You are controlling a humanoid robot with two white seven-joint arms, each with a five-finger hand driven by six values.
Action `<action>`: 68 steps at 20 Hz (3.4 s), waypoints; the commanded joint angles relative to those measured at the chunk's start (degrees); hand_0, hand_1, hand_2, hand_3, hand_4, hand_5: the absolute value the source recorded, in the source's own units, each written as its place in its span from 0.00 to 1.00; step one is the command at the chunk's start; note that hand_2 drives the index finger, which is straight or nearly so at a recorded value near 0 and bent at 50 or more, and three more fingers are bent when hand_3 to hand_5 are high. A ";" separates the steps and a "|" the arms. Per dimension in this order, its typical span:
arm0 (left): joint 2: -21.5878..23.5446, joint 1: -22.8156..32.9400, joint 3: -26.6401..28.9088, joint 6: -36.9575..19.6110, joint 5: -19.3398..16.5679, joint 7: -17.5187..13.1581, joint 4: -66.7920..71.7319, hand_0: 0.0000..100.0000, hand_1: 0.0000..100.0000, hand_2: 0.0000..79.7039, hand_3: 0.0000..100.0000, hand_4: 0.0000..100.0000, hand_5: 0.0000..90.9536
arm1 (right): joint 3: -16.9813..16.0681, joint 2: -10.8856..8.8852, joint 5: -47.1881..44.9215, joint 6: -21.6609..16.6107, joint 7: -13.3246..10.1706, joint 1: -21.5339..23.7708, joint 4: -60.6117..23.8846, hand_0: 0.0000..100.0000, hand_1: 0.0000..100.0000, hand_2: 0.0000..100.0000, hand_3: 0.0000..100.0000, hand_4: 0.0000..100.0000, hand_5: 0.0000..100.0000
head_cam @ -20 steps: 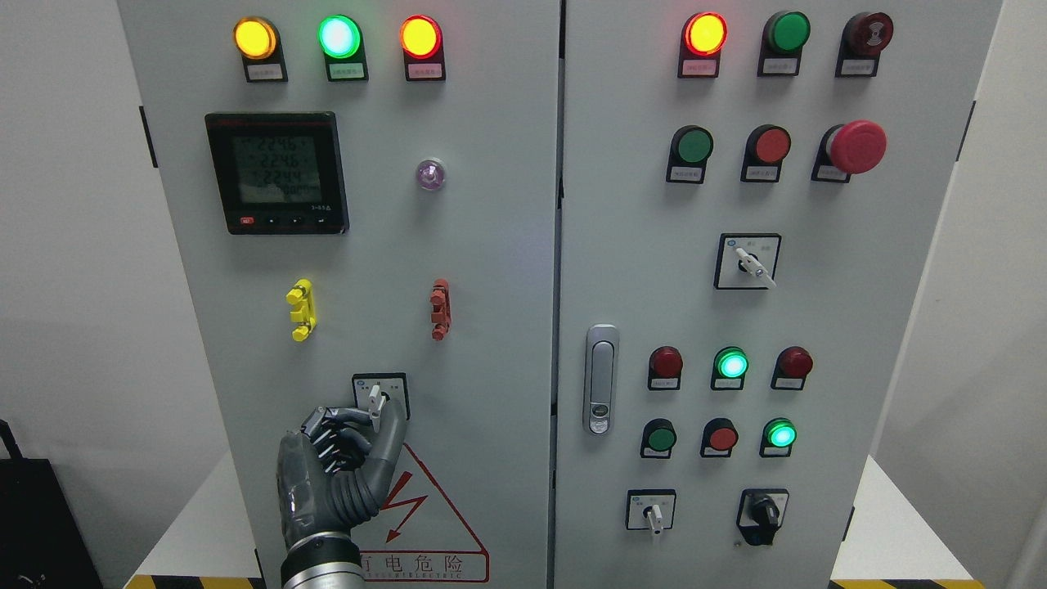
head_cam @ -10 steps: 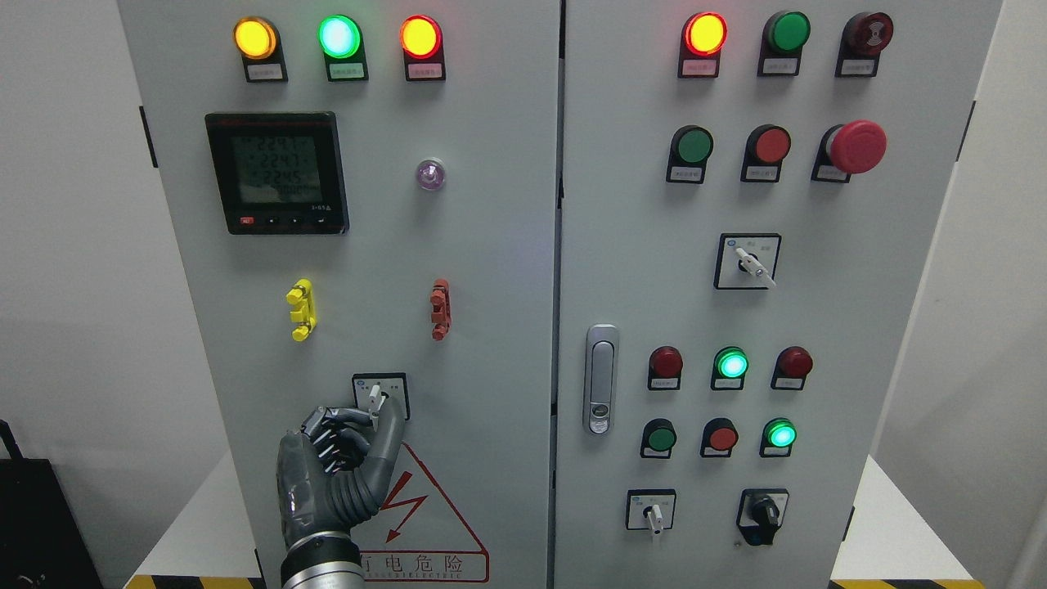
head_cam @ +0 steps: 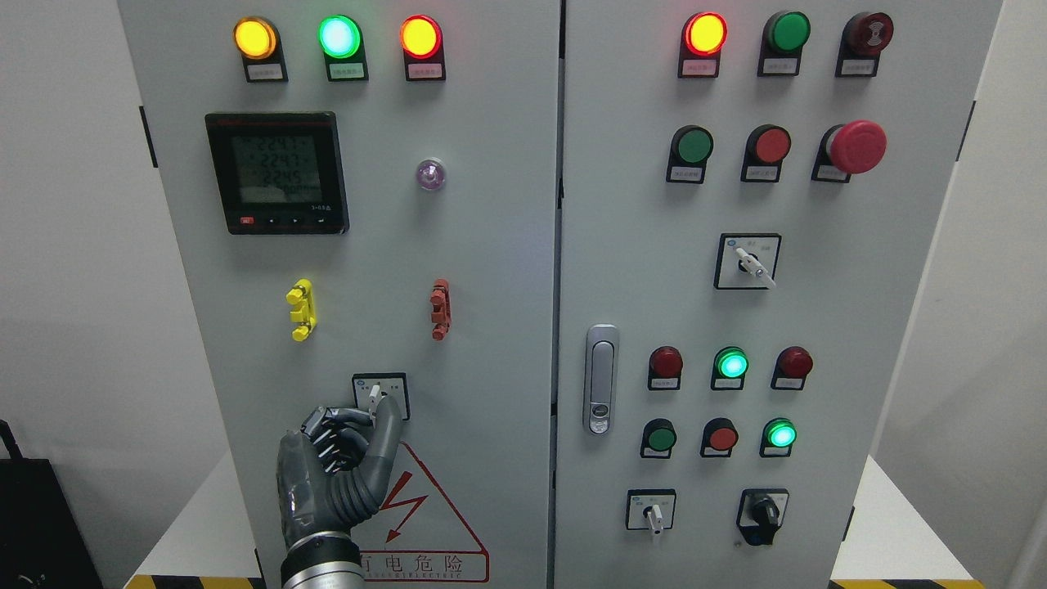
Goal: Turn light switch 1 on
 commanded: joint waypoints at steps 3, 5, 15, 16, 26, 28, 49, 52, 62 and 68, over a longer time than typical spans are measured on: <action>-0.02 -0.01 -0.02 0.03 0.00 0.01 0.08 0.28 0.58 0.77 0.90 0.90 0.85 | 0.01 -0.07 0.00 -0.02 0.04 0.00 0.00 0.00 0.00 0.00 0.00 0.00 0.00; 0.06 -0.02 -0.02 0.03 0.00 0.01 0.08 0.29 0.57 0.77 0.90 0.90 0.85 | 0.00 0.01 0.00 -0.02 0.04 0.00 0.00 0.00 0.00 0.00 0.00 0.00 0.00; 0.06 -0.02 -0.20 0.03 0.08 0.01 0.08 0.34 0.55 0.77 0.90 0.90 0.85 | 0.01 0.01 0.00 -0.02 0.04 0.00 0.00 0.00 0.00 0.00 0.00 0.00 0.00; 0.06 -0.02 -0.20 0.03 0.08 0.01 0.08 0.34 0.54 0.76 0.90 0.90 0.85 | 0.01 0.01 0.00 -0.02 0.04 0.00 0.00 0.00 0.00 0.00 0.00 0.00 0.00; 0.06 -0.02 -0.81 0.03 0.00 0.01 0.08 0.40 0.51 0.76 0.90 0.90 0.86 | 0.01 0.01 0.00 -0.02 0.04 0.00 0.00 0.00 0.00 0.00 0.00 0.00 0.00; 0.06 -0.02 -1.08 0.03 0.00 0.01 0.08 0.42 0.50 0.76 0.90 0.90 0.86 | 0.01 0.01 0.00 -0.02 0.04 0.00 0.00 0.00 0.00 0.00 0.00 0.00 0.00; 0.06 0.16 -1.08 -0.06 0.00 0.01 0.08 0.59 0.34 0.76 0.90 0.90 0.86 | 0.01 0.01 0.00 -0.02 0.04 0.00 0.00 0.00 0.00 0.00 0.00 0.00 0.00; 0.06 0.25 -1.08 -0.06 0.00 0.01 0.08 0.50 0.35 0.76 0.89 0.90 0.86 | 0.01 0.01 0.00 -0.02 0.04 0.00 0.00 0.00 0.00 0.00 0.00 0.00 0.00; 0.06 0.07 -1.34 -0.06 0.00 0.01 0.08 0.32 0.39 0.77 0.89 0.90 0.86 | 0.01 0.01 0.00 -0.02 0.04 0.00 0.00 0.00 0.00 0.00 0.00 0.00 0.00; 0.06 0.42 -1.34 -0.15 0.00 0.01 -0.01 0.27 0.39 0.78 0.89 0.91 0.86 | 0.01 -0.07 0.00 -0.02 0.04 0.00 0.00 0.00 0.00 0.00 0.00 0.00 0.00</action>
